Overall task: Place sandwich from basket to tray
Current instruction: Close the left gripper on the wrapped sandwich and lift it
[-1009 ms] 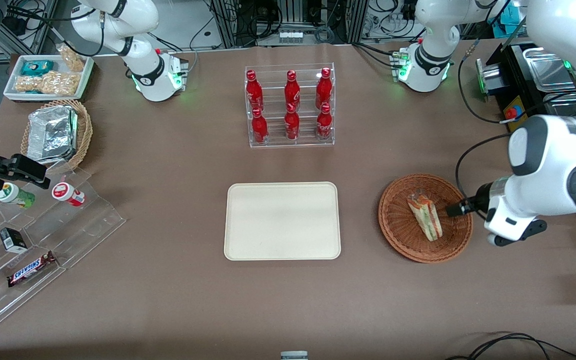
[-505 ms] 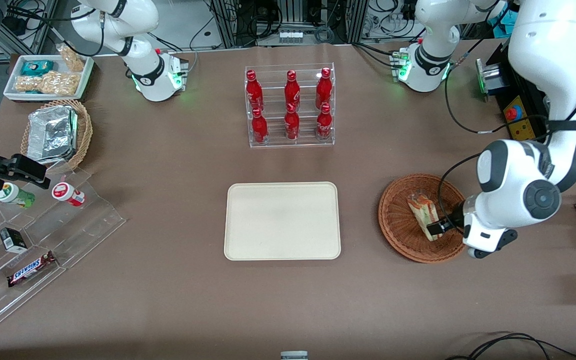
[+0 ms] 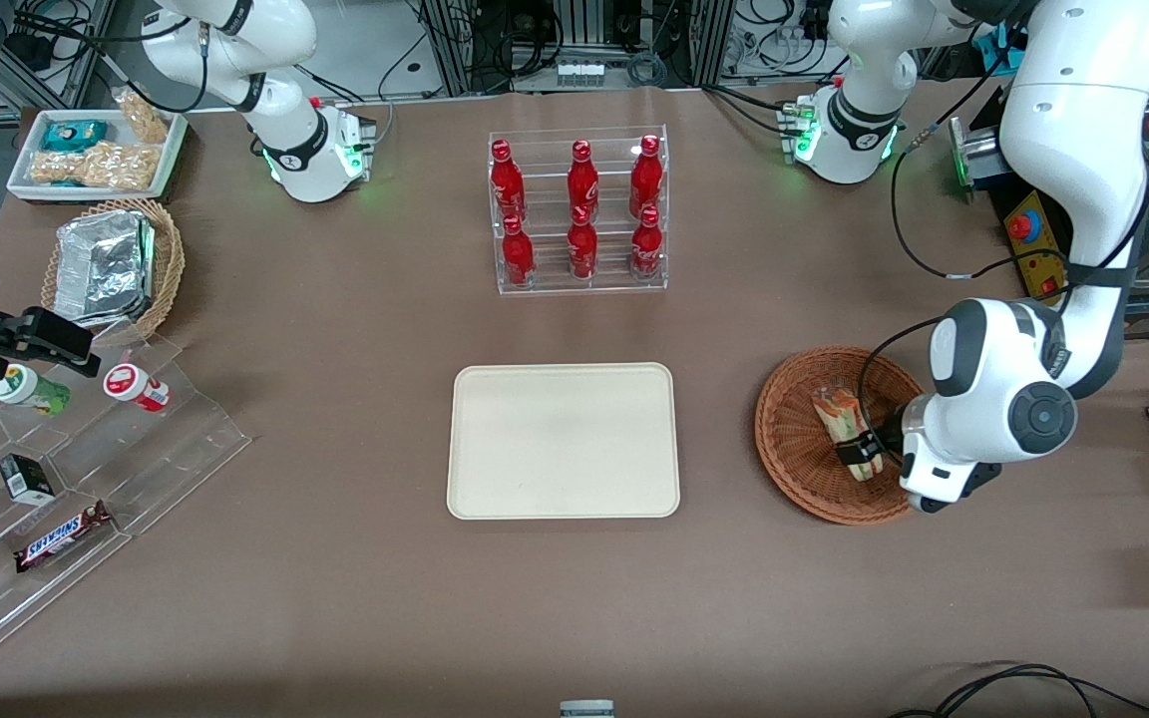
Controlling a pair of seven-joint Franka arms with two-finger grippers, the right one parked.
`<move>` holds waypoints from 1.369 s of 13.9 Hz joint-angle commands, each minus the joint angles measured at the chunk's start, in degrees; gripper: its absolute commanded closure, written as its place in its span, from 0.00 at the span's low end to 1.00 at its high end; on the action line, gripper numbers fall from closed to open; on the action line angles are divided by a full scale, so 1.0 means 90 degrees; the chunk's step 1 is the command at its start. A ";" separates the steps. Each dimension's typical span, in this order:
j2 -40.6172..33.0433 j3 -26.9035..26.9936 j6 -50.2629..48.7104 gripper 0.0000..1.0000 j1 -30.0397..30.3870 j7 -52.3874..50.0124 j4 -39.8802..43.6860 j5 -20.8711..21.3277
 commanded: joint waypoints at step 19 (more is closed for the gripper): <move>0.0007 -0.0817 -0.1870 0.91 -0.1906 -0.0176 0.1961 -0.0061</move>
